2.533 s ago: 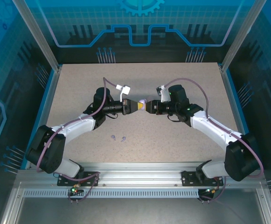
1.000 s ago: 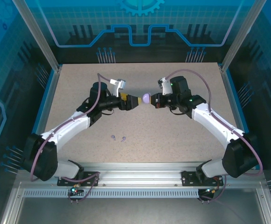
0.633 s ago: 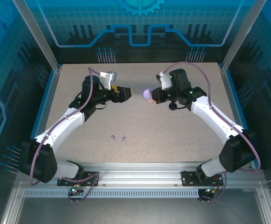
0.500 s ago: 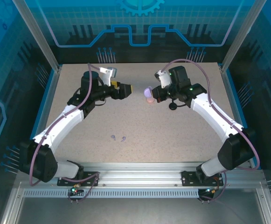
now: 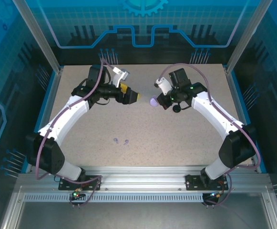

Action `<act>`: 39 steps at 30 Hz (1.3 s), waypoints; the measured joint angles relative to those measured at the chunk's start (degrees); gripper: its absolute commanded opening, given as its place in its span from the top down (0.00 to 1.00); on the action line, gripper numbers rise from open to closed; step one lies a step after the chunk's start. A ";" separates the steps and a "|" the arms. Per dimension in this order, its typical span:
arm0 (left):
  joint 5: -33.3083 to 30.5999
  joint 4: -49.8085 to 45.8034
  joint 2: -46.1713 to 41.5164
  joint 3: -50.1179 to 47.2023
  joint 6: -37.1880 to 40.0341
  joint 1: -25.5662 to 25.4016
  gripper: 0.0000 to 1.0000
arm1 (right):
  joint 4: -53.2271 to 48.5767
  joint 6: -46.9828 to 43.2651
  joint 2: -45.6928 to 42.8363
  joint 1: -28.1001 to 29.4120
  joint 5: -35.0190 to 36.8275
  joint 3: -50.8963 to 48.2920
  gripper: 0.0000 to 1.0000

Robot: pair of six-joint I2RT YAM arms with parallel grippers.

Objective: Insert the wireless bluetooth earbuds into the charging case

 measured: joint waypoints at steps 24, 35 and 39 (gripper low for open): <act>11.08 -18.10 13.64 7.78 10.40 -4.85 0.40 | -1.33 -1.14 -1.20 8.92 6.19 0.02 1.00; 12.24 -10.34 13.77 4.39 6.19 -4.68 0.43 | -1.33 -0.83 -1.20 9.14 6.10 0.02 1.00; 13.31 -5.95 13.38 0.61 3.43 -3.80 0.44 | -1.27 -0.42 -1.40 8.90 5.92 -0.15 1.00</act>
